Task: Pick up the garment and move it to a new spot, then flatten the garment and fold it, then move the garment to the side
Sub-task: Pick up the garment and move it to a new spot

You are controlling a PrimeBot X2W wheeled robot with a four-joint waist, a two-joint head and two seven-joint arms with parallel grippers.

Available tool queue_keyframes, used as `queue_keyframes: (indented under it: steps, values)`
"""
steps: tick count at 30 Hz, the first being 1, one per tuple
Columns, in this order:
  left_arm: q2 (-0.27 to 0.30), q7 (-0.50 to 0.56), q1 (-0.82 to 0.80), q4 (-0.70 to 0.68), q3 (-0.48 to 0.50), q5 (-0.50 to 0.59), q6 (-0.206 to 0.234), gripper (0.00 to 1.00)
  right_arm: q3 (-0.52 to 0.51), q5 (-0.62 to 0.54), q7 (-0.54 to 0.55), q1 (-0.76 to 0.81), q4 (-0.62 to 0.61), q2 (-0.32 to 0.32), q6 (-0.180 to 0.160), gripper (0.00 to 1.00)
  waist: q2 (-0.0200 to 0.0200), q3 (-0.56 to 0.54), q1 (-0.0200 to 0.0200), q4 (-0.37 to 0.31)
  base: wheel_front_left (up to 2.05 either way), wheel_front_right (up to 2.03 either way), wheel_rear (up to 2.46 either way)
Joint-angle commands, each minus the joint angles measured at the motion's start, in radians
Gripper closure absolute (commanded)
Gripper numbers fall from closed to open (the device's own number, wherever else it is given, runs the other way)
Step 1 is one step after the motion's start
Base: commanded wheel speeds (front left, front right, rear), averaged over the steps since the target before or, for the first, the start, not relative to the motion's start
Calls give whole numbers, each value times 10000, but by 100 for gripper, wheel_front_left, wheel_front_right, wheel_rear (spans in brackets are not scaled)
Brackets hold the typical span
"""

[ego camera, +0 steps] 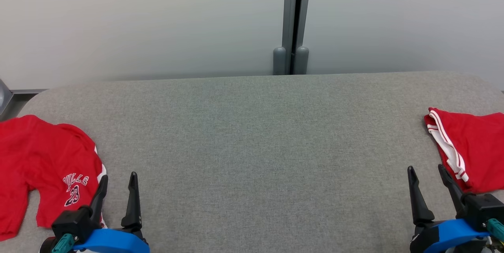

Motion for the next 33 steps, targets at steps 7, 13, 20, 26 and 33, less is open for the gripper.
queue_keyframes:
  steps: [7, 13, 20, 26, 33]
  values:
    - [-45, -46, -203, -43, 35, 141, -50, 0, -208, -29, -183, -47, 106, -36, -1, 0, -1, 53, -1, 472, 0, 0, 0]
    - [32, -46, -341, -165, -110, 393, -75, 0, -324, -130, -299, 93, 53, -2, -1, 0, -1, 116, -1, 1519, 0, 0, 0]
    - [115, -47, -389, -412, -273, 576, -80, 0, -179, -234, -381, 32, 23, 159, -1, 0, -1, 139, -1, 2934, 0, 0, 0]
    - [180, -47, -364, -458, -329, 519, -77, 0, -27, -179, -451, -122, 184, 272, -1, 0, -1, 180, -1, 3944, 0, 0, 0]
    - [250, -47, -282, -533, -214, 419, -7, 0, -37, -196, -521, -226, 406, 290, -1, 0, -1, 234, -1, 4826, 0, 0, 0]
